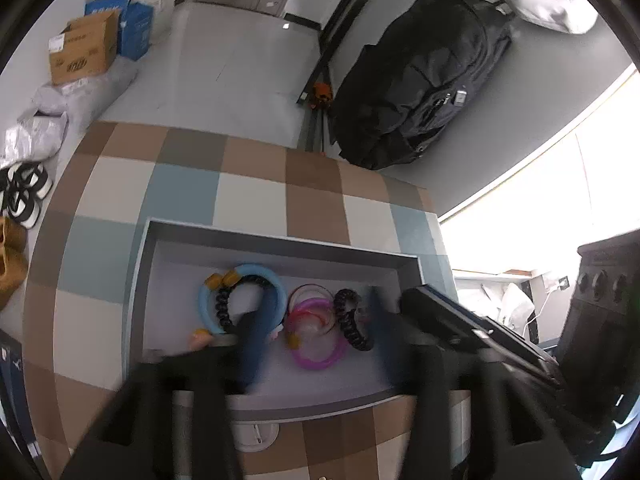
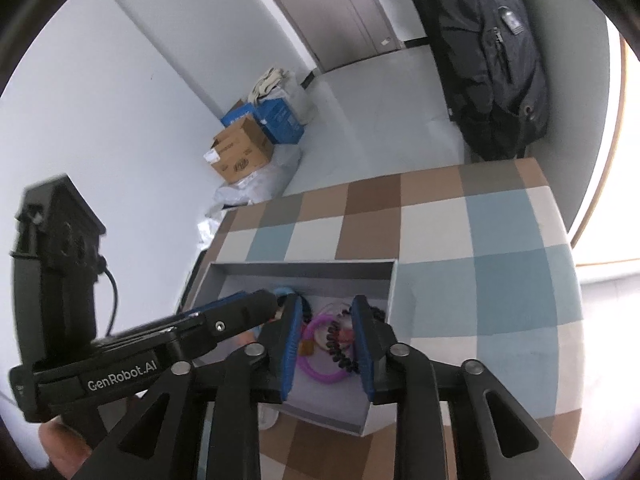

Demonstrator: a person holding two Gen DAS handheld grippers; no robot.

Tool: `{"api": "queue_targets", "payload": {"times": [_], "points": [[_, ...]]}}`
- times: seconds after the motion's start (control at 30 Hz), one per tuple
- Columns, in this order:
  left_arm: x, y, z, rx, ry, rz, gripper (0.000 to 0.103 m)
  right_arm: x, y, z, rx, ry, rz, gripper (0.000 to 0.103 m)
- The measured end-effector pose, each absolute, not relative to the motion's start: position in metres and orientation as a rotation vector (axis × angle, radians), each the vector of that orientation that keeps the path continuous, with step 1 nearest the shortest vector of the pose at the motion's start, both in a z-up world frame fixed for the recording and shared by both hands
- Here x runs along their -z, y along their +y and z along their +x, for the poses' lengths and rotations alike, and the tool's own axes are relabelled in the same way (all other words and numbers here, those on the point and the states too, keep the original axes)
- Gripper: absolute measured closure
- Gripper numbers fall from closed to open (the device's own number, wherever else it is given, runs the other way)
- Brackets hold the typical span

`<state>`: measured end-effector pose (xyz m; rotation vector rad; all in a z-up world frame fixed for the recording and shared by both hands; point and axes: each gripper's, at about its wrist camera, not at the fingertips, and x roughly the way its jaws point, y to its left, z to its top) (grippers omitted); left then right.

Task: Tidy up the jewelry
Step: 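Lower the sippy cup into the box and open the left tool, then grasp the small white-yellow toy on the table with the left tool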

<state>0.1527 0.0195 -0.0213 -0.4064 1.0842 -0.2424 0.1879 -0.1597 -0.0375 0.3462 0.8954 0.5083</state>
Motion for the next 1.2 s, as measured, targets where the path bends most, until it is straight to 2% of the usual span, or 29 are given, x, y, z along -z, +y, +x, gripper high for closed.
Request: {"api": "queue_targets", "payload": {"times": [0.03, 0.1, 0.17, 0.23, 0.37, 0.43, 0.6, 0.7, 1.2], "points": [[0.021, 0.022, 0.152, 0.234, 1.075, -0.414, 0.042, 0.037, -0.162, 0.187, -0.501, 0.886, 0.347, 0.054], [0.019, 0.027, 0.15, 0.225, 1.056, -0.428, 0.04, 0.035, -0.167, 0.185, -0.489, 0.863, 0.348, 0.032], [0.019, 0.027, 0.149, 0.226, 1.059, -0.424, 0.039, 0.033, -0.169, 0.182, -0.478, 0.848, 0.339, 0.031], [0.017, 0.025, 0.147, 0.216, 1.052, -0.402, 0.039, 0.032, -0.172, 0.18, -0.469, 0.844, 0.322, 0.022], [0.013, 0.02, 0.141, 0.187, 1.032, -0.338, 0.039, 0.03, -0.174, 0.178, -0.46, 0.839, 0.306, 0.017], [0.011, 0.02, 0.138, 0.183, 1.021, -0.32, 0.039, 0.029, -0.176, 0.177, -0.443, 0.835, 0.293, 0.01], [0.006, 0.017, 0.128, 0.166, 0.994, -0.263, 0.038, 0.029, -0.18, 0.171, -0.439, 0.825, 0.281, 0.004], [0.006, 0.016, 0.12, 0.161, 0.982, -0.254, 0.034, 0.029, -0.179, 0.167, -0.432, 0.816, 0.268, 0.001], [0.0, -0.002, 0.067, 0.186, 0.922, -0.123, 0.032, 0.045, -0.19, 0.151, -0.44, 0.874, 0.348, 0.0]]}}
